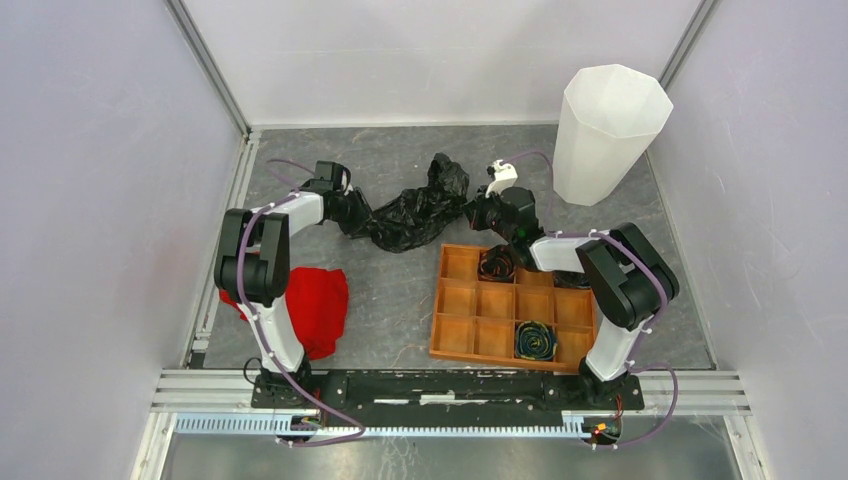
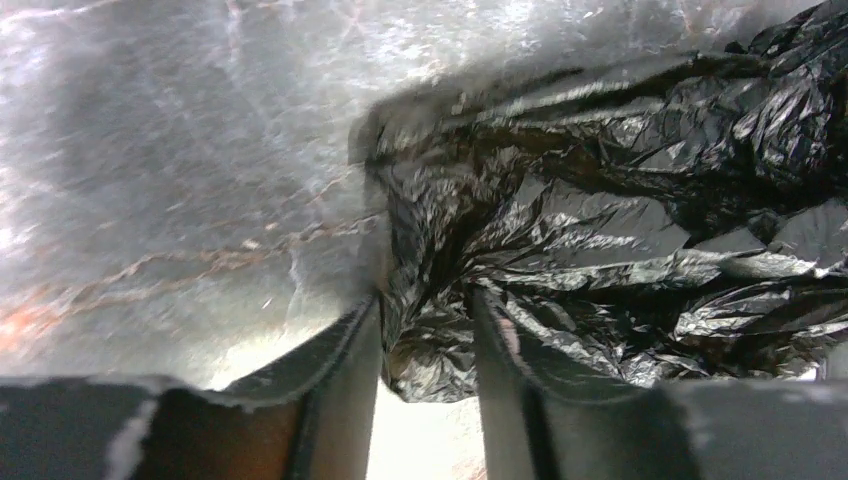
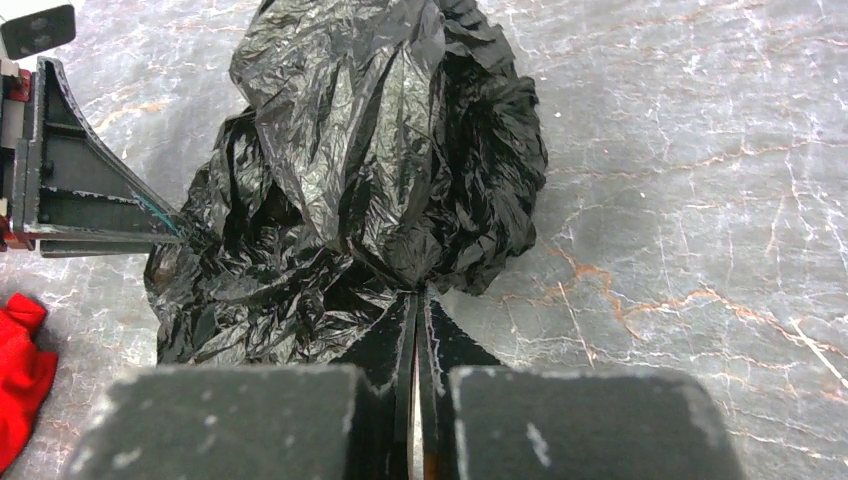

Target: Put the trash bags into the trash bin

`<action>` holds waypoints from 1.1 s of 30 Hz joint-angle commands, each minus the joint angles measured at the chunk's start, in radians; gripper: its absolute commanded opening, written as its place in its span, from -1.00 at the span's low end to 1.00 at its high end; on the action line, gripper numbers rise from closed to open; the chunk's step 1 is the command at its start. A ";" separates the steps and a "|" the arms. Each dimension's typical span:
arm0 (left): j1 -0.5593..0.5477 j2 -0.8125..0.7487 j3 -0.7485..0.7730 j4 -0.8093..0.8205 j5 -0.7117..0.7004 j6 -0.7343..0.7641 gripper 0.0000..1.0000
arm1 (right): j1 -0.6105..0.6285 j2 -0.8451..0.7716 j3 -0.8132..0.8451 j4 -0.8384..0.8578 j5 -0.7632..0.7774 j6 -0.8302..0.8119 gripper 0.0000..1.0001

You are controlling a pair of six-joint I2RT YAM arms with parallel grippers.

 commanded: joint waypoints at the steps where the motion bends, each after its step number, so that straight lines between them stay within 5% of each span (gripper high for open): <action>1: -0.002 0.048 0.030 0.044 0.090 -0.062 -0.15 | -0.009 0.006 0.032 -0.016 0.049 0.016 -0.99; 5: -0.002 0.057 0.023 0.051 0.076 -0.066 -0.24 | -0.012 0.001 0.023 -0.002 0.044 0.021 -0.99; 11: -0.002 0.009 0.045 0.021 0.022 -0.037 -0.94 | -0.010 -0.042 -0.038 0.138 -0.028 -0.006 -0.98; 16: -0.007 -0.195 0.039 0.034 -0.121 0.062 -0.96 | 0.048 -0.129 -0.104 0.298 -0.141 -0.152 -0.76; 19: -0.012 -0.315 -0.004 0.128 -0.081 0.101 -0.96 | 0.098 -0.146 -0.121 0.390 -0.230 -0.205 -0.67; 23: -0.013 -0.455 -0.077 0.270 0.002 0.108 -0.96 | 0.103 -0.123 -0.144 0.525 -0.278 -0.110 -0.31; 29: -0.012 -0.567 -0.144 0.364 0.022 0.102 -0.96 | 0.080 -0.139 -0.064 0.322 -0.144 0.086 0.37; 33: -0.012 -0.568 -0.127 0.332 0.022 0.120 -0.96 | 0.057 -0.104 0.160 -0.158 0.010 0.202 0.62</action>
